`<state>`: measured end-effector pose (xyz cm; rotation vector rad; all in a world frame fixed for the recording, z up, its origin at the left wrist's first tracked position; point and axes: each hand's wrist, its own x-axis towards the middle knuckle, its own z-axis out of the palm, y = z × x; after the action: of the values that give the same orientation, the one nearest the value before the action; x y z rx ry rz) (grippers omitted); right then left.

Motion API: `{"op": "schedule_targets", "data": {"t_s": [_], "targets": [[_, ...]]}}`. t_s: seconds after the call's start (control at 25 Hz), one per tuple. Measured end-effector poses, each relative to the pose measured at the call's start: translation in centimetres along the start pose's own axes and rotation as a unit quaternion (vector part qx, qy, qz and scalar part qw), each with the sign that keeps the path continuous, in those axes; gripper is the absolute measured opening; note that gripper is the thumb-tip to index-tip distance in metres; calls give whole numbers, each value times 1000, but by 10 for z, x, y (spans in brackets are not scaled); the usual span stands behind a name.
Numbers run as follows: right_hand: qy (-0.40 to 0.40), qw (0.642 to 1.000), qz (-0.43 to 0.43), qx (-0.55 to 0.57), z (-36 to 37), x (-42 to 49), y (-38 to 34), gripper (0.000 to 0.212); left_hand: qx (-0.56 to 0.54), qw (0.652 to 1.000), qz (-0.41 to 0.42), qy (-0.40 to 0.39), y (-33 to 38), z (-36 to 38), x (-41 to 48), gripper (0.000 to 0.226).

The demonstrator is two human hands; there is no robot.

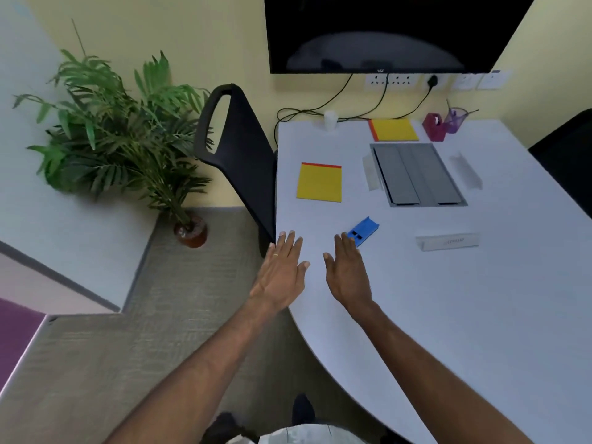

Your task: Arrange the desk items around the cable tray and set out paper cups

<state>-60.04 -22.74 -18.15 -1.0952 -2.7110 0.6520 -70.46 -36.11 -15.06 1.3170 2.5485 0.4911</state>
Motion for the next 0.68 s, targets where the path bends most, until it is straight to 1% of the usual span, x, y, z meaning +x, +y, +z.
{"op": "schedule_targets", "data": {"t_s": [0.08, 0.2, 0.28, 0.4, 0.48, 0.6, 0.68], "targets": [[3, 1000, 16, -2, 0, 27, -13, 59, 2, 1000, 15, -7, -12, -11, 28, 60], [31, 999, 27, -2, 3, 68, -36, 59, 21, 998, 56, -12, -35, -34, 74, 61], [56, 998, 38, 9, 4, 101, -58, 59, 59, 993, 97, -19, -54, -58, 113, 62], [110, 991, 65, 34, 8, 145, -91, 58, 108, 979, 174, -4, -81, -105, 172, 62], [136, 986, 88, 46, 8, 168, -118, 58, 103, 972, 213, -13, -97, -140, 199, 62], [170, 979, 97, 63, 13, 197, -153, 60, 107, 955, 276, -23, -123, -179, 231, 62], [184, 973, 121, 67, 15, 218, -169, 62, 88, 950, 296, -40, -140, -201, 254, 62]]}}
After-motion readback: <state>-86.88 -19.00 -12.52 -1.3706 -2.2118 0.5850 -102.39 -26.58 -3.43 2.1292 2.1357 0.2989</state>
